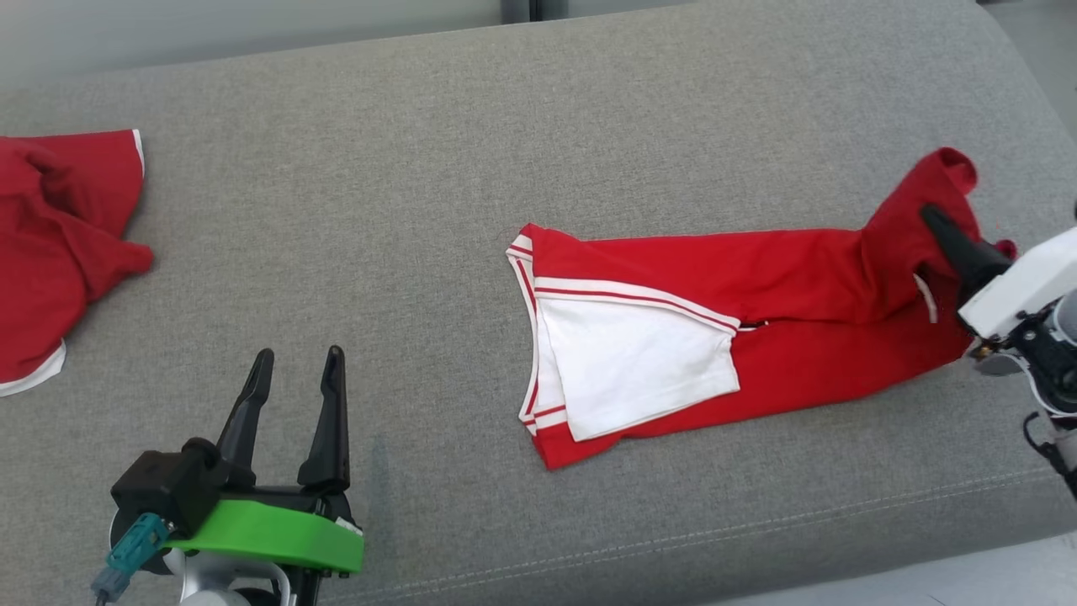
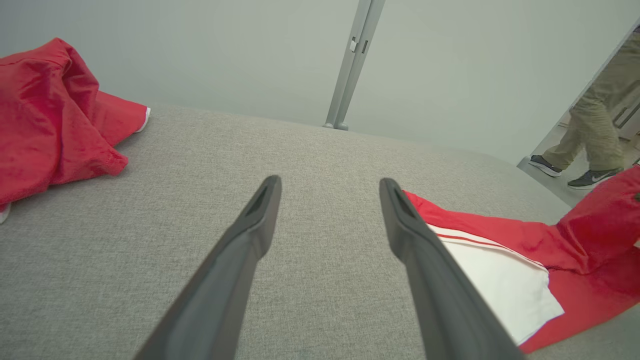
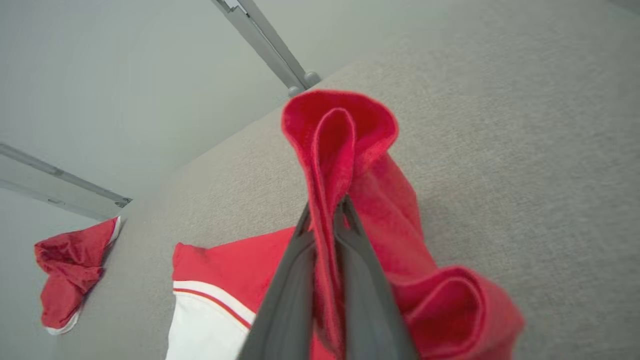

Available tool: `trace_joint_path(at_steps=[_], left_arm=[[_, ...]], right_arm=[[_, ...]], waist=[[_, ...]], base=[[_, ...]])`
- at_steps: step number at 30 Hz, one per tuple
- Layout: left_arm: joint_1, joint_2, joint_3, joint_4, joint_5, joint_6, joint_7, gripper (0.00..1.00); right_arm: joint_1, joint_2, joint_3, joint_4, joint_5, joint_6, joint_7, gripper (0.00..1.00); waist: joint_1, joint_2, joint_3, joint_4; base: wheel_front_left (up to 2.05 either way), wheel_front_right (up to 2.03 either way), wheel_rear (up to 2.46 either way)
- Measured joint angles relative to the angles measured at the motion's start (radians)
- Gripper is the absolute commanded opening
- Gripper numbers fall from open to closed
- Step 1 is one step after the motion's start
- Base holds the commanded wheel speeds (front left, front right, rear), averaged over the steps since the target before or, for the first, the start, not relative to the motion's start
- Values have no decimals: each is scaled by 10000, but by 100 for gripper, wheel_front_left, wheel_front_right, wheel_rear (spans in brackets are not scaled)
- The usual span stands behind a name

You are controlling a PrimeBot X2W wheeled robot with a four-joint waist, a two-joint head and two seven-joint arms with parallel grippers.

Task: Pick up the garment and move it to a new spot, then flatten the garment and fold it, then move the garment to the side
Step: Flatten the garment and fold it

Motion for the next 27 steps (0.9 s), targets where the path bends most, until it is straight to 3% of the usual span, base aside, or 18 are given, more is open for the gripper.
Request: trace_joint_path(at_steps=[7, 17, 27], left_arm=[[0, -2, -54, 0, 0, 0, 23, 100], [-4, -84, -209, 12, 0, 0, 92, 100], [-18, -180, -326, 40, 0, -4, 86, 100]], right_arm=[[-128, 1108, 790, -1613, 947, 104, 1035, 0], [-205, 1768, 1956, -2174, 959, 84, 2034, 0], [-793, 2596, 2464, -1427, 295, -640, 2121, 0]], waist=[[0, 0, -142, 49], [0, 0, -177, 380], [0, 0, -26, 887]], base=[[0, 0, 0], [0, 0, 0], [0, 0, 0]])
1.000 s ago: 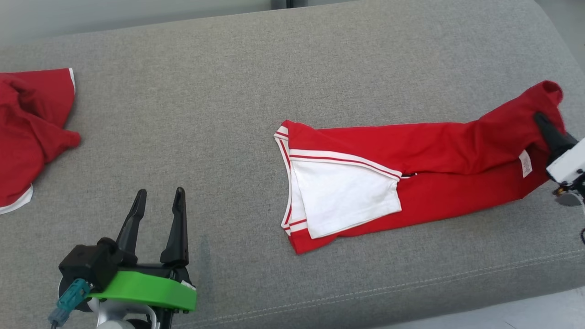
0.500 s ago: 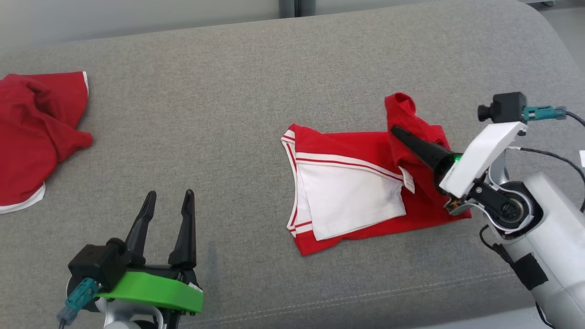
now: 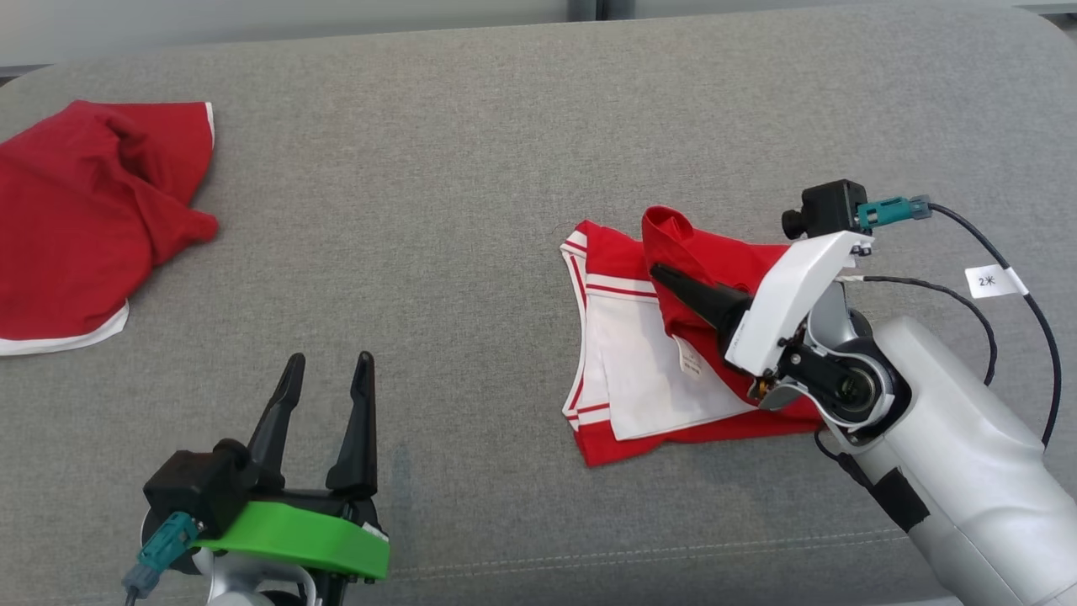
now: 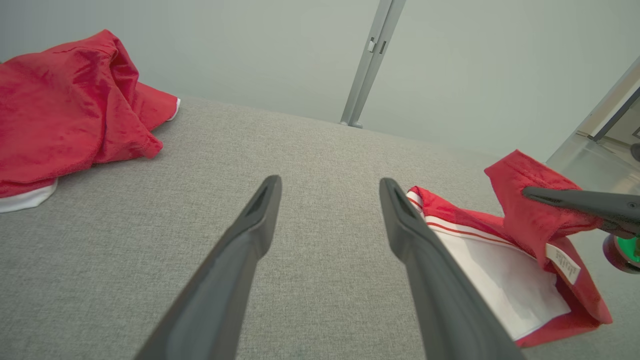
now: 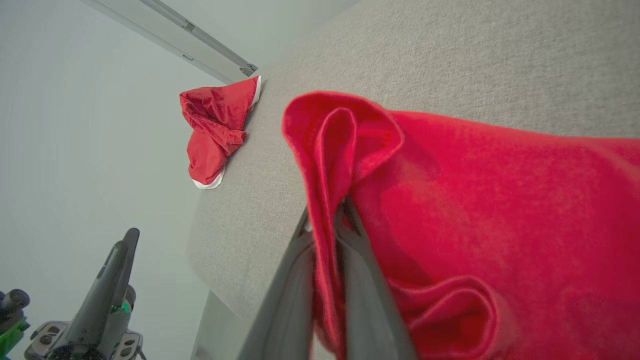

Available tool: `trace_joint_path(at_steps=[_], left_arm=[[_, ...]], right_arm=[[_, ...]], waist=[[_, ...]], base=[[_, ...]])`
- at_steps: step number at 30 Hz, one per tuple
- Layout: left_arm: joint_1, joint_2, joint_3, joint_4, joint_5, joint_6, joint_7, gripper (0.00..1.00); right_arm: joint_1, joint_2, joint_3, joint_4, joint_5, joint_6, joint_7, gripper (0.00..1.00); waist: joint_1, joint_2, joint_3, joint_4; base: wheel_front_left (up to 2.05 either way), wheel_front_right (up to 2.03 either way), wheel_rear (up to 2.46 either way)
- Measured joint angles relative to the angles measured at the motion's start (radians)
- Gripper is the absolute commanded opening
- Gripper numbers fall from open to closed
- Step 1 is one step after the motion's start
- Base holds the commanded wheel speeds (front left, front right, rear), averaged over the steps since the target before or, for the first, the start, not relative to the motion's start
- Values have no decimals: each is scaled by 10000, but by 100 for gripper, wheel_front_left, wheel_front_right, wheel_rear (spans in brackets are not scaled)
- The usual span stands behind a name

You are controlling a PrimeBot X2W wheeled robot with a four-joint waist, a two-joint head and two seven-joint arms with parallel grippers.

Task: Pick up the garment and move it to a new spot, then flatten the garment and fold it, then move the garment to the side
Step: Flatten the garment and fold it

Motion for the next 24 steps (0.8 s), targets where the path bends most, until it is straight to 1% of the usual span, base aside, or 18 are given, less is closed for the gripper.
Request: trace_joint_path(at_steps=[2, 4, 6, 8, 9, 10, 11, 12, 13, 18, 21, 22, 24], left_arm=[[-4, -40, -77, 25, -2, -17, 0, 100], [-9, -54, -79, 54, -2, -19, -2, 100], [-12, -54, -67, 94, -4, -19, -15, 100], [-14, -56, -44, 150, -4, -19, -23, 100], [-15, -59, -15, 174, -6, -19, -96, 100], [-15, -59, 17, 192, -6, -19, -102, 100], [-15, -59, 25, 213, -8, -19, -104, 100], [-15, -61, 29, 234, -8, -19, -104, 100], [-15, -65, 31, 244, -10, -19, -104, 100], [-15, -82, 109, 288, -15, -19, -192, 100], [-15, -82, 142, 307, -15, -19, -194, 100], [-15, -82, 142, 307, -15, -19, -194, 100], [-14, -82, 142, 320, -15, -19, -213, 100]], right_arm=[[-52, 56, 151, 274, -188, -209, 2, 0], [-95, 36, 372, 558, -516, -332, 42, 0], [-164, 61, 571, 779, -734, -420, 65, 0], [-295, 94, 754, 961, -980, -422, 96, 0], [-365, 140, 819, 1045, -1060, -430, 94, 2], [-441, 207, 903, 1124, -1124, -431, 96, 22], [-496, 259, 997, 1181, -1191, -431, 107, 38], [-529, 314, 1070, 1233, -1235, -431, 107, 83], [-546, 368, 1116, 1271, -1281, -431, 105, 100], [-814, 472, 1369, 1304, -1613, -382, 86, 100], [-984, 646, 1348, 1116, -1601, -167, -40, 100], [-984, 646, 1348, 1116, -1601, -167, -40, 100], [-1055, 711, 1187, 888, -1513, -48, -192, 100]], waist=[[0, 0, 48, 102], [0, 0, 93, 204], [0, 0, 137, 300], [0, 0, 173, 383], [0, 0, 189, 412], [0, 0, 203, 432], [0, 0, 211, 444], [0, 0, 214, 451], [0, 0, 213, 452], [0, 0, 195, 399], [0, 0, 167, 299], [0, 0, 167, 299], [0, 0, 136, 229]], base=[[0, 0, 0], [0, 0, 0], [0, 0, 0], [0, 0, 0], [0, 0, 0], [0, 0, 0], [0, 0, 0], [0, 0, 0], [0, 0, 0], [0, 0, 0], [0, 0, 0], [0, 0, 0], [0, 0, 0]])
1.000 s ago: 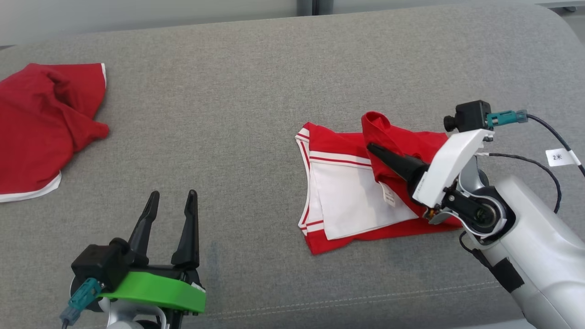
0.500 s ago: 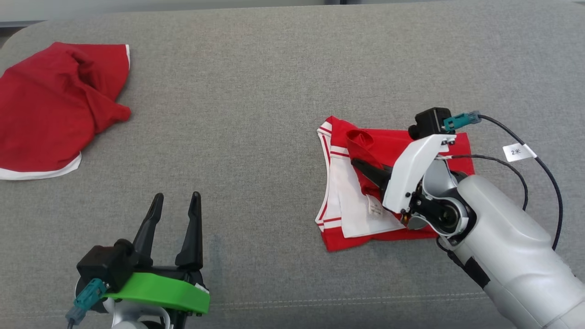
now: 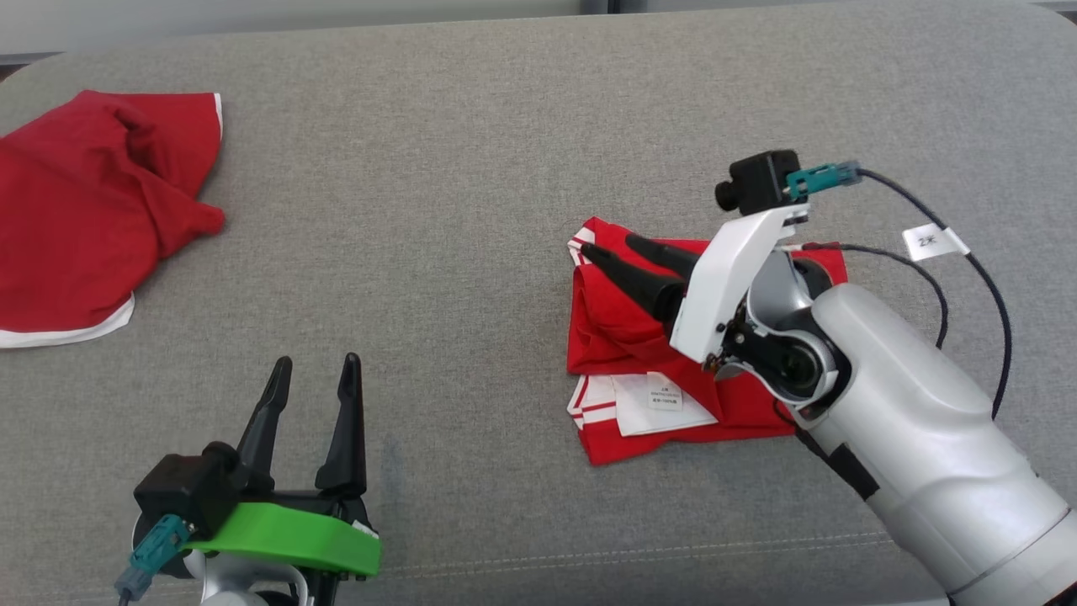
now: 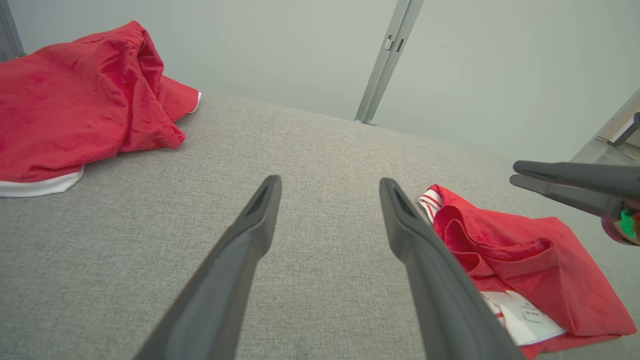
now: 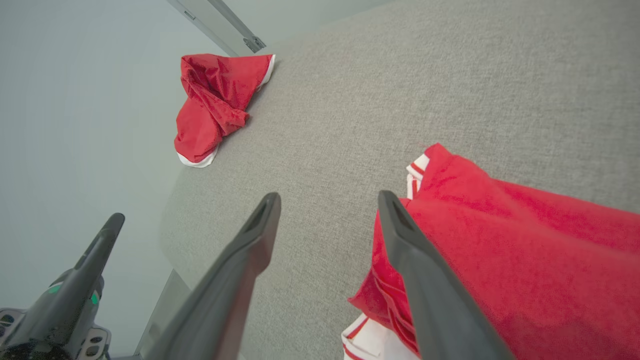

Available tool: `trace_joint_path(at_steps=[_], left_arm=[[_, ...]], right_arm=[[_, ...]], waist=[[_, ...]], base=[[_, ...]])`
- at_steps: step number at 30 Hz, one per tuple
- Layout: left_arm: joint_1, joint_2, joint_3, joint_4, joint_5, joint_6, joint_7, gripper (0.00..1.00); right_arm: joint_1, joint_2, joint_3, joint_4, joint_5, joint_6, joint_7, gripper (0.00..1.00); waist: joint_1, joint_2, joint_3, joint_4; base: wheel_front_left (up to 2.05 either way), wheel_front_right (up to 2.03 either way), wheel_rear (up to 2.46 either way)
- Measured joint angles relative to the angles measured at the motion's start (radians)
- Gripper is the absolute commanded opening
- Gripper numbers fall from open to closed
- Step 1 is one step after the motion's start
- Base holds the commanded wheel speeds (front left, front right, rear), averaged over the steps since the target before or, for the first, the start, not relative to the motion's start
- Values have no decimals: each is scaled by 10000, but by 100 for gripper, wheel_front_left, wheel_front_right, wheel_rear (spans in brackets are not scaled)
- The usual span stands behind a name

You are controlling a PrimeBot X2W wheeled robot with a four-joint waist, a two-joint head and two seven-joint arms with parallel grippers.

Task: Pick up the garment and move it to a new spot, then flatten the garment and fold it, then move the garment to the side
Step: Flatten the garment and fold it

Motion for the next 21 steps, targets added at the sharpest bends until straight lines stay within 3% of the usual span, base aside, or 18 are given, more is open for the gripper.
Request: trace_joint_path(at_steps=[5, 13, 21], left_arm=[[1, 4, 10, 17, 0, 0, -59, 100], [4, 2, -119, -52, 0, 0, -56, 100], [4, 6, -169, -125, 6, 0, -52, 100]], right_arm=[[-308, -692, -683, -343, -25, 113, -583, 100], [174, -2399, -1434, 144, -221, -105, -986, 100], [1315, -2750, -1664, 546, -33, -113, -1164, 100]], waist=[[0, 0, -110, -236], [0, 1, -152, -558], [0, 0, 62, -764]], base=[[0, 0, 0], [0, 0, 0], [0, 0, 0]])
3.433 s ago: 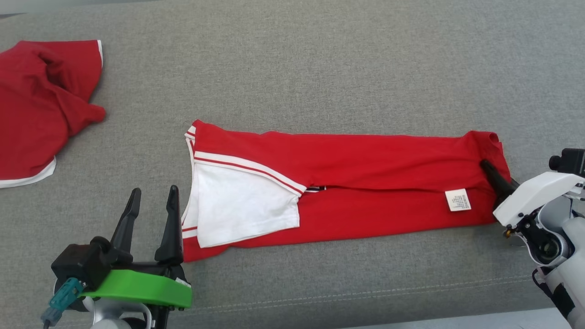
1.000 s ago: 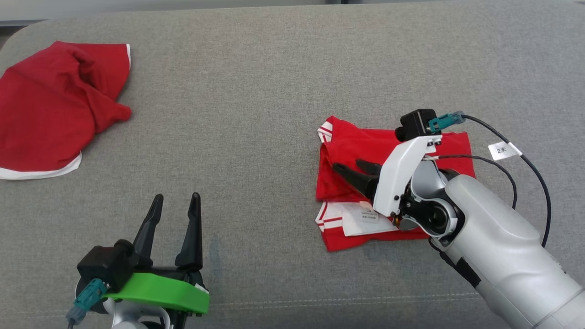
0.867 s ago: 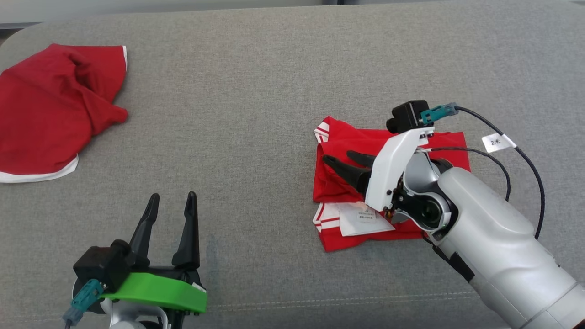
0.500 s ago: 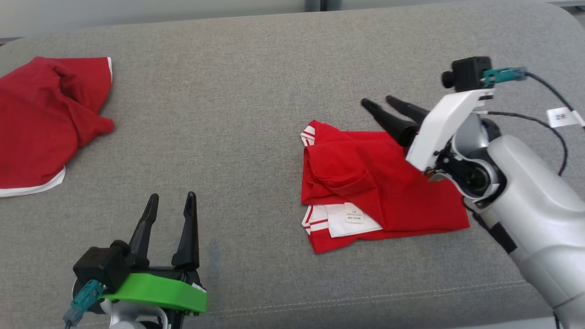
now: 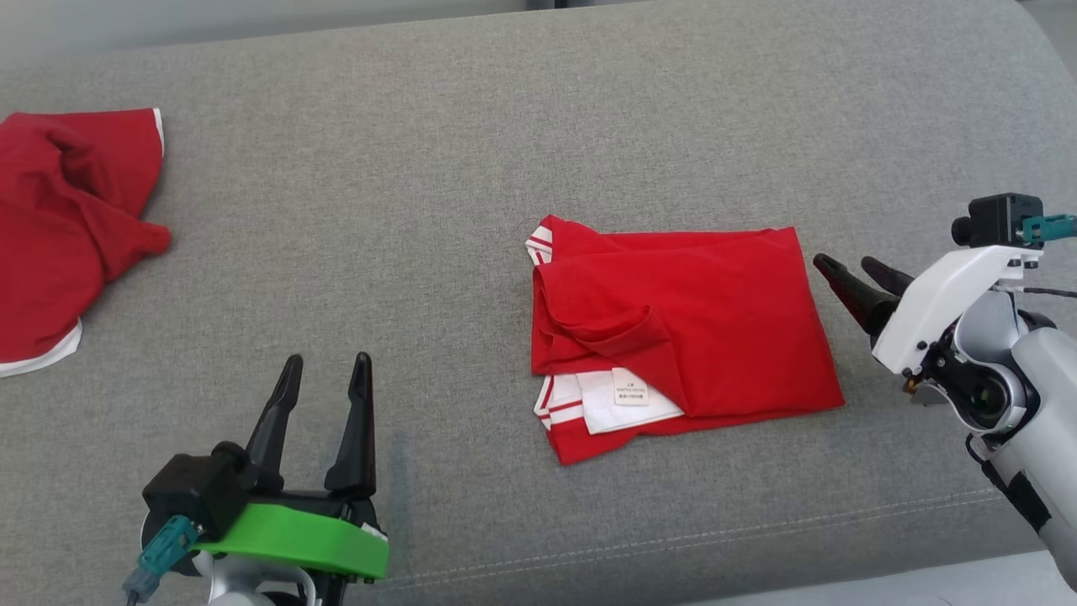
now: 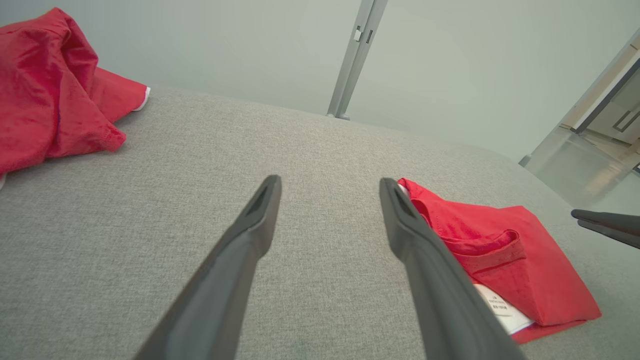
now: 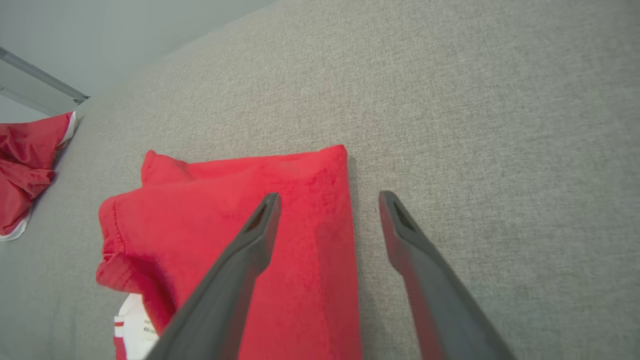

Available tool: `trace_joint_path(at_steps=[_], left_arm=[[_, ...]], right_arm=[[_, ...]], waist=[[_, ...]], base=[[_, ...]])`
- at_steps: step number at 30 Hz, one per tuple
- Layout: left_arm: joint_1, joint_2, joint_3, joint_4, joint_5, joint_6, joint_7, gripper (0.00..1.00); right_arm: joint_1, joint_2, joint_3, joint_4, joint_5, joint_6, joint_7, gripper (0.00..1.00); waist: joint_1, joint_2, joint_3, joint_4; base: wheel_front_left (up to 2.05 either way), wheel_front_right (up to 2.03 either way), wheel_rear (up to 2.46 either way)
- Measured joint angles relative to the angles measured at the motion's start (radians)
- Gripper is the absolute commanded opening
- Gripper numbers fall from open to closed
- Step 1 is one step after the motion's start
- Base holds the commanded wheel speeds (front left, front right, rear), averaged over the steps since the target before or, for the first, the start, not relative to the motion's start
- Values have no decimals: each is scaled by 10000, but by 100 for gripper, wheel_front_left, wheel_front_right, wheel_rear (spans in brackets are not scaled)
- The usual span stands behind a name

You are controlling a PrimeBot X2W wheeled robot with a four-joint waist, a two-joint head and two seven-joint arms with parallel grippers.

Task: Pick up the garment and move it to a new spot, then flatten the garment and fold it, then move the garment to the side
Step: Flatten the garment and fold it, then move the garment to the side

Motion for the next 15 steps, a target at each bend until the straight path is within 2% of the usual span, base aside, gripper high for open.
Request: trace_joint_path(at_steps=[15], left_arm=[[-58, 33, -186, -21, 111, 0, 234, 100]], right_arm=[[373, 211, -115, 706, 487, 226, -270, 100]], waist=[[0, 0, 380, 231]], base=[[0, 0, 0]])
